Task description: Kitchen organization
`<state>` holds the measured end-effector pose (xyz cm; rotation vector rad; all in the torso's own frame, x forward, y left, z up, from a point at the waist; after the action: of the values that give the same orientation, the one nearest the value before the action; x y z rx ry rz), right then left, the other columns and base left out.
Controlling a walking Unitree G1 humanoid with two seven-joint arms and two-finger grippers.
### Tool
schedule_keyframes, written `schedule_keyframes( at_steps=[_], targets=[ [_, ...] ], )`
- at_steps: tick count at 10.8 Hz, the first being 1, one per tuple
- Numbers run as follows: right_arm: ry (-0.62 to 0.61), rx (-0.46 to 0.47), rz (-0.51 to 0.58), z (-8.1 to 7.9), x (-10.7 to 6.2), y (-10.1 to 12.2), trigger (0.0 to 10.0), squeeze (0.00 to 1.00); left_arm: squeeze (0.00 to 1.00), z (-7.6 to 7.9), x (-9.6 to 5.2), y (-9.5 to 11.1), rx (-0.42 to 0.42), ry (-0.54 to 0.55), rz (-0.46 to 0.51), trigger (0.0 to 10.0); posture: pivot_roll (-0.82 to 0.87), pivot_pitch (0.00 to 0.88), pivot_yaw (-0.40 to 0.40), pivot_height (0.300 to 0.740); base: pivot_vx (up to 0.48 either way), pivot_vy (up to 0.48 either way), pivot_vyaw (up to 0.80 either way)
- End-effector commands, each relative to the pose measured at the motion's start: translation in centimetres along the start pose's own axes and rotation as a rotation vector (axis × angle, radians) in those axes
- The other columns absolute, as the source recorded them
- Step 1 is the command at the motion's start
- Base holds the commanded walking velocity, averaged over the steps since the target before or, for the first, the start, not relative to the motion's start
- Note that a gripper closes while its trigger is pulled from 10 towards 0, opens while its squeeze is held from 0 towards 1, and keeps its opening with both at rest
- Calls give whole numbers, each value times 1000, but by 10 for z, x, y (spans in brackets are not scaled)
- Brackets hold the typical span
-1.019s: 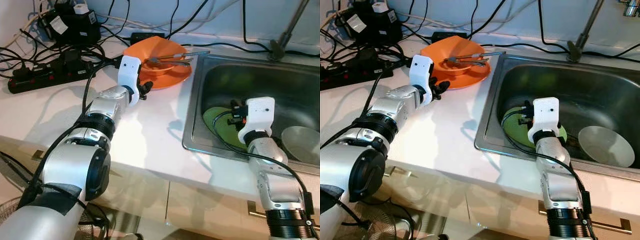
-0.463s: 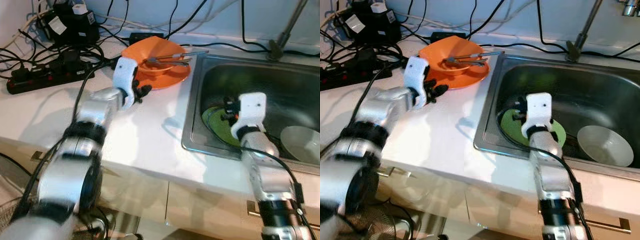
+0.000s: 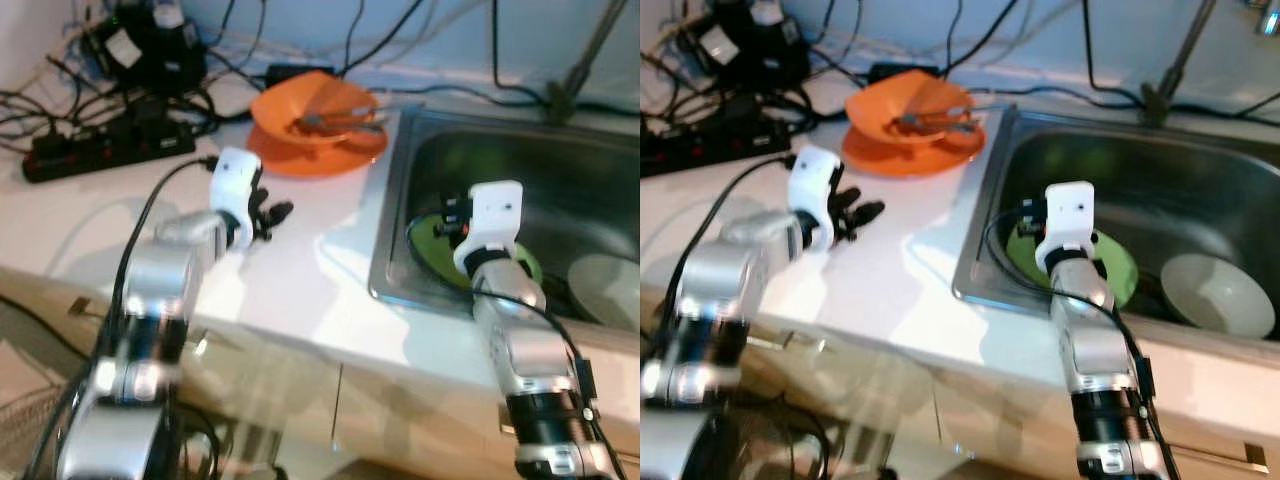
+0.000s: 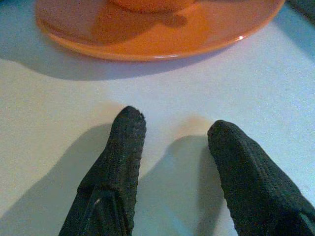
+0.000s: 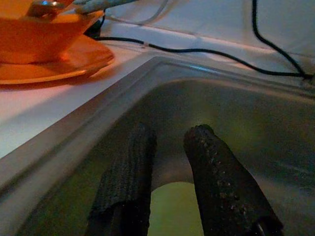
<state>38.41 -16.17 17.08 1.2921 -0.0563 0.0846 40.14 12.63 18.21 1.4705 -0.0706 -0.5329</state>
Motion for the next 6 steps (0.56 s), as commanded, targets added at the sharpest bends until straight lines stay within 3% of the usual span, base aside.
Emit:
schedule_keyframes(
  at_steps=[1, 2, 3, 5, 6],
  targets=[
    [1, 14, 3, -2, 2, 0, 10000, 0, 0, -2, -8, 21, 147, 45, 100, 10000, 171, 109, 25, 740, 0, 0, 0],
    [2, 17, 4, -3, 2, 0, 10000, 0, 0, -5, -11, 24, 357, 83, 114, 10000, 178, 106, 25, 740, 0, 0, 0],
    [6, 21, 4, -6, 2, -1, 10000, 0, 0, -2, -10, 22, 504, 73, 112, 10000, 174, 98, 34, 740, 0, 0, 0],
    [6, 26, 6, -9, 0, -2, 10000, 0, 0, 9, -5, 15, 626, -4, 87, 10000, 163, 93, 48, 740, 0, 0, 0],
    [2, 27, 6, -8, 0, -2, 10000, 0, 357, 11, -5, 17, 628, -36, 94, 10000, 161, 91, 50, 740, 0, 0, 0]
  ],
)
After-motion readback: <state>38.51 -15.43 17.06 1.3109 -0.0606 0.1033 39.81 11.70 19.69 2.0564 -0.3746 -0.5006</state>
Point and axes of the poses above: a point about 5 cm out from each wrist's last joint towards the gripper, its own x axis pointing out of the wrist towards the gripper, its own y axis along the axis of the wrist's last joint, z = x × y, the point moved 5 cm from there along x, pointing out of the wrist towards the gripper, and after that the axes turned 9 degrees about -x, right-handed, at the moved point
